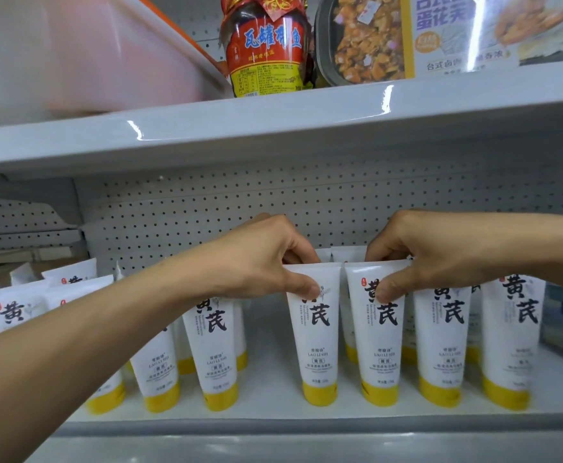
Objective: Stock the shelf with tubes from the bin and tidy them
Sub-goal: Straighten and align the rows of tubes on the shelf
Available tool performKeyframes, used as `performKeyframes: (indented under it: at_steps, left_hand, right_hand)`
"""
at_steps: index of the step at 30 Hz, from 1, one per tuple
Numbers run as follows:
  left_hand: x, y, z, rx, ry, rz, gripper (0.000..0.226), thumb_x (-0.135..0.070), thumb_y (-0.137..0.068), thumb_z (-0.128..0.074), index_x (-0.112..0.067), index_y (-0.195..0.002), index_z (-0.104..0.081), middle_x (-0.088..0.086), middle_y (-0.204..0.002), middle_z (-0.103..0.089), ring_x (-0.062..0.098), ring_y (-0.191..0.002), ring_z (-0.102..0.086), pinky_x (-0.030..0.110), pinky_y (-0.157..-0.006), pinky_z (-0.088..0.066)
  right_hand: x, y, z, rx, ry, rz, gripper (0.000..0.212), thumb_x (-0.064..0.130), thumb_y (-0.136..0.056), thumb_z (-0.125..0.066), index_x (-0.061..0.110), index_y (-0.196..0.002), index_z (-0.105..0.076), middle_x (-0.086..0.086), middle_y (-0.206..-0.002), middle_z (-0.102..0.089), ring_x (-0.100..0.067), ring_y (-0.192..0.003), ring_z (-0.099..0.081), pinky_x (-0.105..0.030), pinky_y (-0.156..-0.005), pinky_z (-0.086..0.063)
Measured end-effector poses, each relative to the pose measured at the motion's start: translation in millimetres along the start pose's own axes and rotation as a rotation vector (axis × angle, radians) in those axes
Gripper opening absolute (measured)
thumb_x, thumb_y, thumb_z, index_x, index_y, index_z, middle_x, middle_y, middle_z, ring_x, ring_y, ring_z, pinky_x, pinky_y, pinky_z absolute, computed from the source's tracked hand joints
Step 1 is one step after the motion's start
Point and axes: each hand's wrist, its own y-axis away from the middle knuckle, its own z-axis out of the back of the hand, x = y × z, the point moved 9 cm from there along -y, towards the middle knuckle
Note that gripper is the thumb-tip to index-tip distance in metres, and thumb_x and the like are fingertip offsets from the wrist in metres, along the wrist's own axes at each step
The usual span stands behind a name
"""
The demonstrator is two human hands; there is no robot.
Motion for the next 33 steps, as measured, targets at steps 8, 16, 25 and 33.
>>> performKeyframes:
  at_steps: [8, 16, 25, 33]
  left_hand:
    - [-0.5, 3.3, -0.5, 0.007, 0.044, 0.017, 0.016, -0.029, -0.077, -0.079, -0.026, -0.092, -0.077, -0.021, -0.083, -0.074, -0.006, -0.079, -0.068, 0.032, -0.084, -0.057]
    - [-1.6, 4.9, -0.4, -0.04, 0.014, 0.036, 0.014, -0.032, -0.077, -0.079, -0.03, -0.09, -0.076, -0.026, -0.082, -0.072, -0.01, -0.078, -0.066, 0.029, -0.082, -0.056]
    - [4.0, 9.7, 13.6, -0.074, 0.059, 0.081, 0.025, -0.04, -0.08, -0.074, -0.03, -0.103, -0.073, -0.02, -0.093, -0.073, -0.01, -0.085, -0.066, 0.021, -0.086, -0.053]
    - [64.7, 29.2, 81.3, -0.164, -0.061, 0.138, 0.014, -0.041, -0.088, -0.062, -0.044, -0.101, -0.069, -0.026, -0.1, -0.069, -0.011, -0.091, -0.062, 0.01, -0.086, -0.047]
  right_hand:
    - [2.6, -0.4, -1.1, 0.024, 0.015, 0.014, 0.009, 0.042, -0.081, -0.072, 0.035, -0.077, -0.068, 0.026, -0.08, -0.07, 0.004, -0.072, -0.067, -0.027, -0.07, -0.058]
    - [-1.3, 0.6, -1.5, 0.016, 0.059, 0.002, 0.014, 0.043, -0.081, -0.071, 0.03, -0.082, -0.069, 0.018, -0.082, -0.071, -0.002, -0.073, -0.067, -0.035, -0.074, -0.058]
    - [4.7, -0.2, 12.5, -0.032, 0.016, 0.066, 0.03, 0.061, -0.076, -0.062, 0.038, -0.095, -0.068, 0.029, -0.088, -0.068, 0.009, -0.082, -0.063, -0.019, -0.075, -0.053]
    - [12.1, -23.5, 33.7, -0.145, -0.008, 0.077, 0.029, 0.056, -0.077, -0.059, 0.041, -0.1, -0.066, 0.027, -0.096, -0.067, 0.014, -0.09, -0.059, -0.014, -0.078, -0.047]
